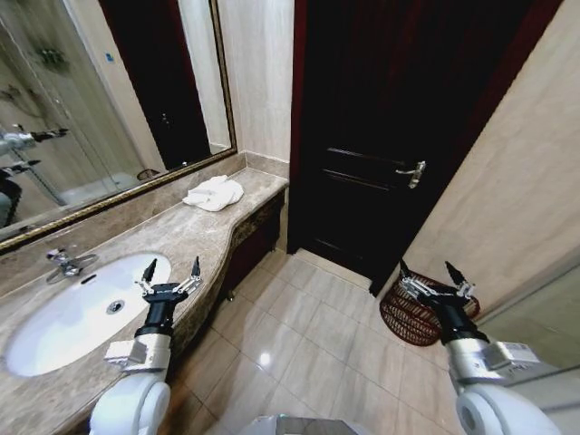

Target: Discard the used towel into the hamper.

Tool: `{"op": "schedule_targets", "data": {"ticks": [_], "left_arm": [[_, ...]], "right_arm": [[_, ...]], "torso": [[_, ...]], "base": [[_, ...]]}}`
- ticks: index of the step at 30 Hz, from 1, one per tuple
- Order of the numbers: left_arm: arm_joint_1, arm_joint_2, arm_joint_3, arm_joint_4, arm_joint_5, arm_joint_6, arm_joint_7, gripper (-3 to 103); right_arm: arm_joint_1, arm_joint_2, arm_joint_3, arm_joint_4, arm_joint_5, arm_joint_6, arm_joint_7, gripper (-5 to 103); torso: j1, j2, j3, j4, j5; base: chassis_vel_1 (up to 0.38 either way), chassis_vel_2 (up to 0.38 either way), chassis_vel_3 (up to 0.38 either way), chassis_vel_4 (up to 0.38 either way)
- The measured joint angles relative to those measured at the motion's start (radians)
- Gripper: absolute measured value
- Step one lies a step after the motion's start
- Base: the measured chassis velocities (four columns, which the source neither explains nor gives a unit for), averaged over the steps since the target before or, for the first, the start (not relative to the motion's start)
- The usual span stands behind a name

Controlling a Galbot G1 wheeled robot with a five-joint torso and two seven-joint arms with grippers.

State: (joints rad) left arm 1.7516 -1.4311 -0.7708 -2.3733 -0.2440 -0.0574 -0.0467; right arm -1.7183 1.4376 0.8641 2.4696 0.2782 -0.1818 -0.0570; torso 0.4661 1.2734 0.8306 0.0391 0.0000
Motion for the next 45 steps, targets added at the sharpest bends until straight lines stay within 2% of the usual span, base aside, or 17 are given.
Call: {"op": "schedule_targets", "data": {"ticks": [11,20,45], "left_arm": [[0.000,-0.002,-0.001,0.006,0.004,-0.005,0.002,100],[0.002,-0.005,0.000,0.003,0.004,0.019,0.003,100],[0.008,-0.010,0.005,-0.001,0.002,0.018,0.007,100]], "right_arm": [[-0.001,-0.001,-0.004,-0.006,-0.010,0.008,-0.001,100],[-0.001,-0.003,-0.008,-0.009,-0.019,0.013,-0.005,100],[-0.009,-0.001,-0.008,-0.006,-0.016,0.018,0.000,100]], "torso": [[0.000,0.000,0.000,0.0006,0.0000],[0.000,0.000,0.000,0.0002,0.0001],[0.000,0.000,0.000,0.0003,-0.0001]], "base": [[-0.127,0.142,0.136,-0.128],[-0.140,0.130,0.134,-0.134],[-0.097,0.154,0.157,-0.103]]}}
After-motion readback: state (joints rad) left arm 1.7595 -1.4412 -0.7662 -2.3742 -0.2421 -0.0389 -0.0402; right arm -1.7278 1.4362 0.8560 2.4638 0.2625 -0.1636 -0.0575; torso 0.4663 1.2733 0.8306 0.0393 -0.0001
